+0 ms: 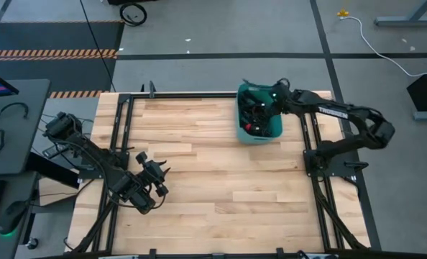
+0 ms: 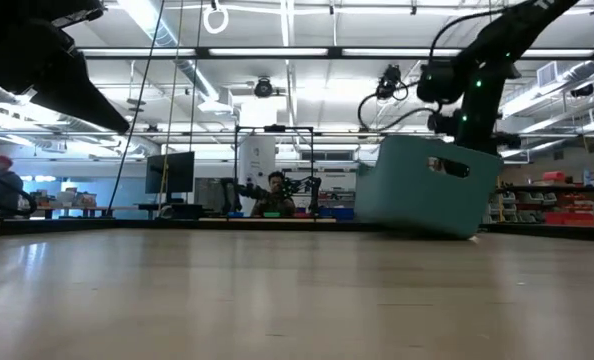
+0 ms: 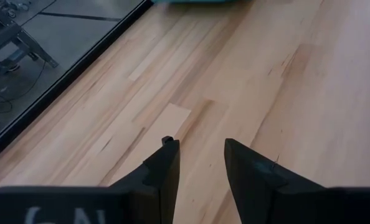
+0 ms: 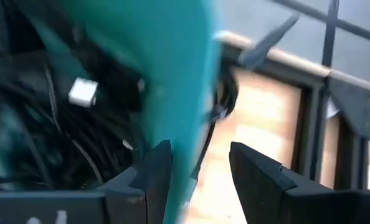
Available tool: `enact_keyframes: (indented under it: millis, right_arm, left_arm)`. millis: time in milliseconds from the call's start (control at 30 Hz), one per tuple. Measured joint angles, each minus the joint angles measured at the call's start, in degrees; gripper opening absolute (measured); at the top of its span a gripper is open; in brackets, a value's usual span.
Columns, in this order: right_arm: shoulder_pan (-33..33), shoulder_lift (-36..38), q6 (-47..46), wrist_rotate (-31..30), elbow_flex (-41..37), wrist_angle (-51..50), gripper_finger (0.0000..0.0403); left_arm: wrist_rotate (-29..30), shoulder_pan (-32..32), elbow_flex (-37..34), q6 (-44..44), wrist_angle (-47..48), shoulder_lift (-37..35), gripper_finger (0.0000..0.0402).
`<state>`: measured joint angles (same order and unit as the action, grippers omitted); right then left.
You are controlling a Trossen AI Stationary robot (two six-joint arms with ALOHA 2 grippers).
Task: Pick and place USB-C Cables
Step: Put the black charger cable into the green bin
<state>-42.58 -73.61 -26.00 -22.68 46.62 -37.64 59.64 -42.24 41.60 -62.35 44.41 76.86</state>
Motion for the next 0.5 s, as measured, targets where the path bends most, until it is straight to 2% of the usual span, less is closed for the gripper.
enact_keyframes:
  millis: [67, 367, 500]
  right_arm:
    - [0.33, -1.6, 0.09, 2.57, -0.19, 0.91, 0.0168]
    - [2.37, -6.46, -2.5, 16.14, -0.06, 16.51, 0.0168]
    - [2.92, -6.85, -4.87, 18.75, -0.03, 24.97, 0.0168]
  left_arm:
    - [0.53, 0.0, 0.0, 0.02, 0.03, 0.0, 0.0133]
    - [1.18, 0.0, 0.0, 0.2, 0.05, 0.0, 0.0133]
    - [1.22, 0.0, 0.0, 0.63, 0.08, 0.0, 0.0133]
